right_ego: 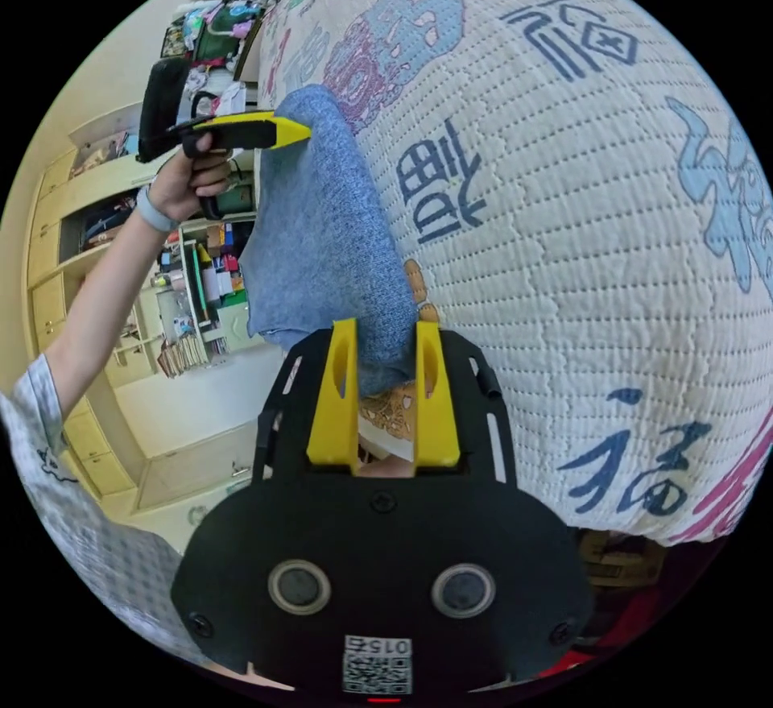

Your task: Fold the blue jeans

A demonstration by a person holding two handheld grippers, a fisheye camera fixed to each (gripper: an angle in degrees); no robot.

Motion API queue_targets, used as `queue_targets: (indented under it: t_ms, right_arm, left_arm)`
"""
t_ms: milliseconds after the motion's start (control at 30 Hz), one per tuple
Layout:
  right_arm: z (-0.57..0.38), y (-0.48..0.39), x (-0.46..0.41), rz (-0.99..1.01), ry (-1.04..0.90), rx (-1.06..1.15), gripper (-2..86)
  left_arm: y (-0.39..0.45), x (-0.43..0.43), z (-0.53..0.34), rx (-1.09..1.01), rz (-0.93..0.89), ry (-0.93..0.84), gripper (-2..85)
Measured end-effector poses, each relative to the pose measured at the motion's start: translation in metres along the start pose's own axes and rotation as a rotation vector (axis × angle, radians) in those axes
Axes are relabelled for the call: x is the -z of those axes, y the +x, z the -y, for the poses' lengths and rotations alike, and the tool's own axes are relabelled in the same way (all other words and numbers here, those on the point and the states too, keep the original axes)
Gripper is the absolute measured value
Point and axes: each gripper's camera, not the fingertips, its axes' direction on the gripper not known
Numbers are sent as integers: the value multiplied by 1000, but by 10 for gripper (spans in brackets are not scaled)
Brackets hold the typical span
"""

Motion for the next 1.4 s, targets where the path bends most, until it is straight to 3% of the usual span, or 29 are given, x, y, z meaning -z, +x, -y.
queue_targets:
  t_ms: [167, 400, 500, 600, 800, 967, 1100, 1267, 1400]
  right_arm:
    - [-9, 8, 27, 96, -4, 37, 50]
    - [-42, 38, 173, 10, 192, 48, 49]
    - [-58, 21, 246, -163, 263, 79, 49]
    - [-74, -15, 279, -170, 292, 137, 50]
    - [-81, -97, 188, -75, 169, 325, 52]
    - [-54, -108, 77, -39, 50, 275, 52]
    - [-45, -112, 14, -198, -70, 294, 53]
    - [-49, -115, -5, -294, -197, 356, 66]
    - [-61, -125, 21, -318, -225, 419, 54]
  left_arm:
    - [37, 9, 10, -65, 139, 21, 32]
    - [90, 57, 67, -213, -80, 332, 27]
    - [115, 77, 90, -305, -157, 480, 29]
    - [121, 96, 76, -343, -189, 596, 30]
    - [60, 98, -20, -195, -311, 615, 36]
    - [7, 65, -89, 65, -271, 571, 36]
    - [-15, 24, -115, 198, -190, 535, 41]
    - [-15, -2, -130, 303, -178, 577, 58]
    - [9, 12, -132, 338, 37, 512, 77]
